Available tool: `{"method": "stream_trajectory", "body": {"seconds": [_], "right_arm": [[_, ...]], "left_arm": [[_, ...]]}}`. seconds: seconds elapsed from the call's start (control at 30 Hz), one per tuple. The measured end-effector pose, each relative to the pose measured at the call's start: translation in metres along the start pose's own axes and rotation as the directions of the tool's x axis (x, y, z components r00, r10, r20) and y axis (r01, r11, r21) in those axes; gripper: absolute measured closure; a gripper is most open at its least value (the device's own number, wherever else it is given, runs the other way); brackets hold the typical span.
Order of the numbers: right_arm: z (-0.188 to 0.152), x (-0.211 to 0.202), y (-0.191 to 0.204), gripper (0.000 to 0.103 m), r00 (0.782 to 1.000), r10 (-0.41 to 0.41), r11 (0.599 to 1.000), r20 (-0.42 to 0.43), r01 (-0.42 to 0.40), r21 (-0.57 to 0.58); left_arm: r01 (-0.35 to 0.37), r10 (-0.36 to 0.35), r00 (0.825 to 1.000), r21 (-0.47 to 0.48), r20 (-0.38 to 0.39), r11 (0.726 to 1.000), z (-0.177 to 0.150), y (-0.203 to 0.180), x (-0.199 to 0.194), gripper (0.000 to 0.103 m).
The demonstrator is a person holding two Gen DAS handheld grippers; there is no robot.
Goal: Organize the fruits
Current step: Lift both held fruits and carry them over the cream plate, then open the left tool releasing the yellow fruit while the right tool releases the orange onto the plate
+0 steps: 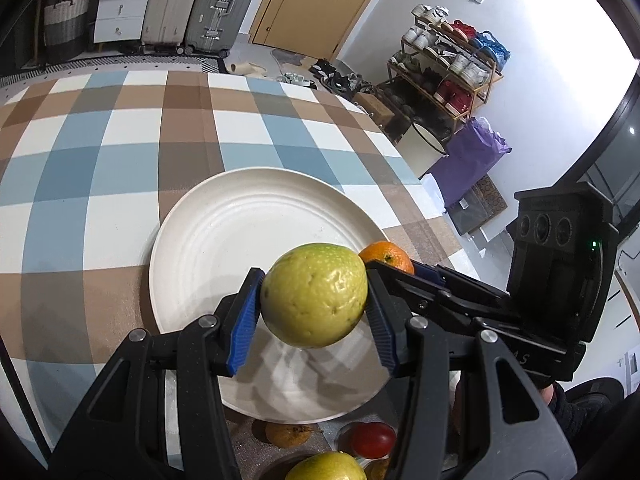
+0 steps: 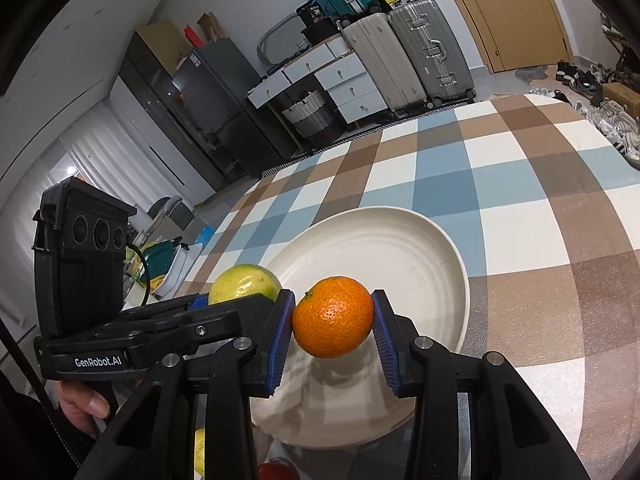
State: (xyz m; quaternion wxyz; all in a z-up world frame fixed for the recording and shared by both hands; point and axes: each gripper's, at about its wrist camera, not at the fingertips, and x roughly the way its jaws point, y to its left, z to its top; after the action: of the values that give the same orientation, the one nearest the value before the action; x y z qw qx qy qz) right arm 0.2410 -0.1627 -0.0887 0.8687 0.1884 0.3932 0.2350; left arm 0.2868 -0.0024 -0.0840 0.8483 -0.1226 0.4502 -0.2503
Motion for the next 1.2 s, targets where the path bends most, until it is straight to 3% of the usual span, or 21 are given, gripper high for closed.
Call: {"method": "stream_trajectory", "body": {"seconds": [0.13,0.23,0.37,0.67,1.2], "right_arm": [[-0.001,-0.002,0.001,0.063,1.0,-0.019,1.0,0.006,0.019,-0.003],[-0.001,-0.005,0.0,0.049,0.999,-0.039,0.999,0.024,0.039,0.01],[0.001,-0.016,0.005,0.04,0.997,-0.049,0.999,0.064,0.049,0.0],[0.001,-0.056,0.014,0.035,0.987,-0.063,0.998,0.148,0.063,0.009],[-0.032,-0.11,0.055,0.026,0.965,-0.058,0.993,0.255,0.082,-0.083]], "left_arm": [[-0.012,0.012,1.0,-0.012,0.004,1.0,-0.001,0.004,0.0,0.056],[-0.013,0.013,1.0,0.001,0.009,1.0,-0.001,-0.001,-0.004,0.056],[-0.033,0.032,0.999,0.016,0.043,0.999,0.0,-0.007,-0.019,0.055],[-0.066,0.065,0.993,0.003,0.099,0.998,-0.01,-0.016,-0.06,0.054],[-0.158,0.148,0.97,0.037,0.195,0.987,-0.07,-0.047,-0.132,0.035]]}}
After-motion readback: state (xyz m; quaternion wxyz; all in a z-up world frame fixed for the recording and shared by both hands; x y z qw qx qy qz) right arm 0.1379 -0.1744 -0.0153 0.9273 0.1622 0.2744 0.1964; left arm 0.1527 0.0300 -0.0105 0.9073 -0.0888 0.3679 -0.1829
